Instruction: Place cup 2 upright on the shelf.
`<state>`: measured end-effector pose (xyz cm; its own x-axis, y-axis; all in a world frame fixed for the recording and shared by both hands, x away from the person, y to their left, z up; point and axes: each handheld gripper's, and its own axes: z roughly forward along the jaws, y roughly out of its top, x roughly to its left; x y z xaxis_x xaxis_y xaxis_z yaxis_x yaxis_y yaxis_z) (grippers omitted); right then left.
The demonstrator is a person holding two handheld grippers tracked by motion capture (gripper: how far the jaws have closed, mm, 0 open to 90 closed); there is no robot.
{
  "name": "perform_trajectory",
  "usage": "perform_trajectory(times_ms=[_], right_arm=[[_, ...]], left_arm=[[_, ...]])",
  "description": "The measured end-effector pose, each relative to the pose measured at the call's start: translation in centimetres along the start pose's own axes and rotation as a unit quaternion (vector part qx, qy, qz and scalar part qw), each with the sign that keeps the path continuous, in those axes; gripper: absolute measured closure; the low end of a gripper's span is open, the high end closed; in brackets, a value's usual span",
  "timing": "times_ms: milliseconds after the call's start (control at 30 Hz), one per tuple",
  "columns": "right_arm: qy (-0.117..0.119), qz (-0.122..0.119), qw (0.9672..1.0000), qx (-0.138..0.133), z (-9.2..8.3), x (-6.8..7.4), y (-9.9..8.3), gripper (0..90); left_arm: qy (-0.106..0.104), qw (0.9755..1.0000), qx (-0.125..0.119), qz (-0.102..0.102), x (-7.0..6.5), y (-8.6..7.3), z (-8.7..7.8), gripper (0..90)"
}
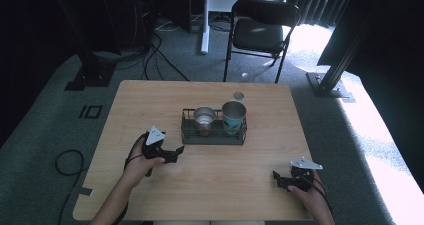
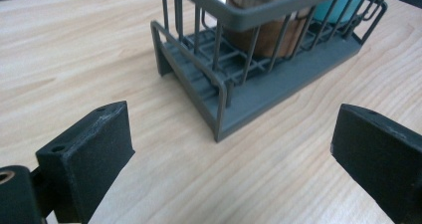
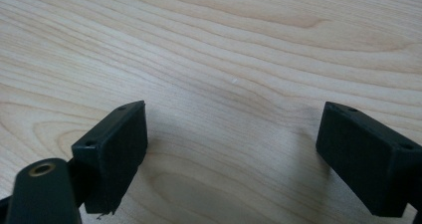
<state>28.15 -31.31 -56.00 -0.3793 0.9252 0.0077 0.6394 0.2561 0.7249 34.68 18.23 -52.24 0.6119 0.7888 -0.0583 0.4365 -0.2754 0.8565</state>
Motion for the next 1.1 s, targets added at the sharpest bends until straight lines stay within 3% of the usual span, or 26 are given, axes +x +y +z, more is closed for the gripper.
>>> perform_trajectory(times_ms=[1100], right_arm=[[0.000, 0.000, 1.0000, 0.000, 0.0, 0.0, 0.0, 12.3]], left_arm=[[0.014, 0.9986, 0.049, 0.015, 1.0, -4.1, -4.4, 3.5]])
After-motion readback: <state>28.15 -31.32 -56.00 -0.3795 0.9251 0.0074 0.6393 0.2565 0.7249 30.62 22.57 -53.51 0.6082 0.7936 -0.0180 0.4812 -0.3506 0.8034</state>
